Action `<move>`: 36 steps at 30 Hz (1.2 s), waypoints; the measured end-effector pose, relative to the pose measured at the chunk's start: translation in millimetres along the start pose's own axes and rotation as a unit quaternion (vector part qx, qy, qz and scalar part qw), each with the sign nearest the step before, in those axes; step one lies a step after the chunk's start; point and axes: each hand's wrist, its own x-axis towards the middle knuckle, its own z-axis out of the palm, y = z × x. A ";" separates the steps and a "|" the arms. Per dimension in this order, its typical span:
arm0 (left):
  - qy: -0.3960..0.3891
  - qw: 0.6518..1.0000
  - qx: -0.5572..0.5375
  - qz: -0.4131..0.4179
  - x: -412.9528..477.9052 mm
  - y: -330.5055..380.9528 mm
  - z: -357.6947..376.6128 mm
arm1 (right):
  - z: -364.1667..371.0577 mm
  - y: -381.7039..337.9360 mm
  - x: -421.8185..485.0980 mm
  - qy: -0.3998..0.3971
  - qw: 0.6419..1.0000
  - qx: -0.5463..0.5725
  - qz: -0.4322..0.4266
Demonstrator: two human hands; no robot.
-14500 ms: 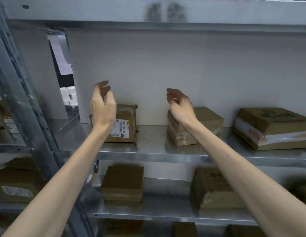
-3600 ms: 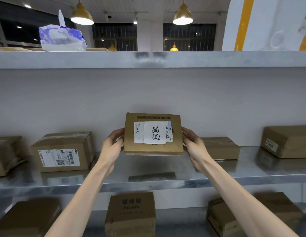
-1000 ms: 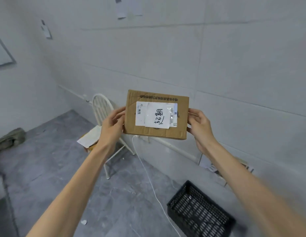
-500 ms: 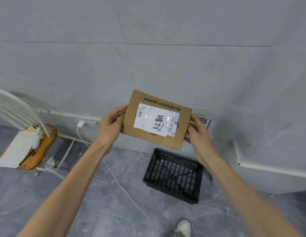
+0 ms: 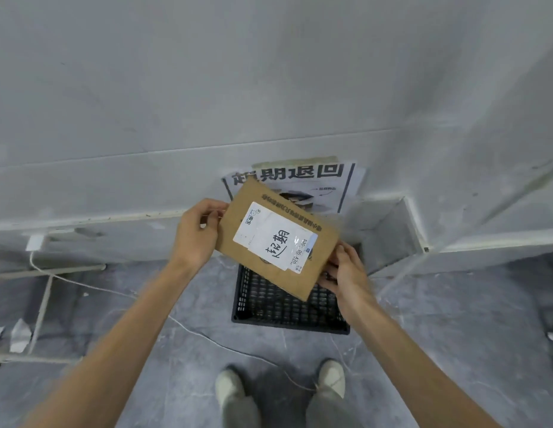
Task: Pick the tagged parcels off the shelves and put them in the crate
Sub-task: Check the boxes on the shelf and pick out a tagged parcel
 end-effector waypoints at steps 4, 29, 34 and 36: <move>-0.043 0.998 0.035 -0.001 32.1 -44.9 41.8 | 0.0 56.9 48.9 0.049 0.998 0.034 0.029; -0.341 0.898 0.262 0.097 146.1 -362.4 222.3 | 44.7 385.1 231.8 0.179 0.946 0.177 0.205; -0.373 0.877 0.291 0.086 166.4 -408.5 240.6 | 56.0 411.2 255.2 0.170 0.960 0.111 0.193; -0.381 0.871 0.298 0.085 173.4 -425.5 246.4 | 61.6 421.5 265.3 0.172 0.965 0.065 0.188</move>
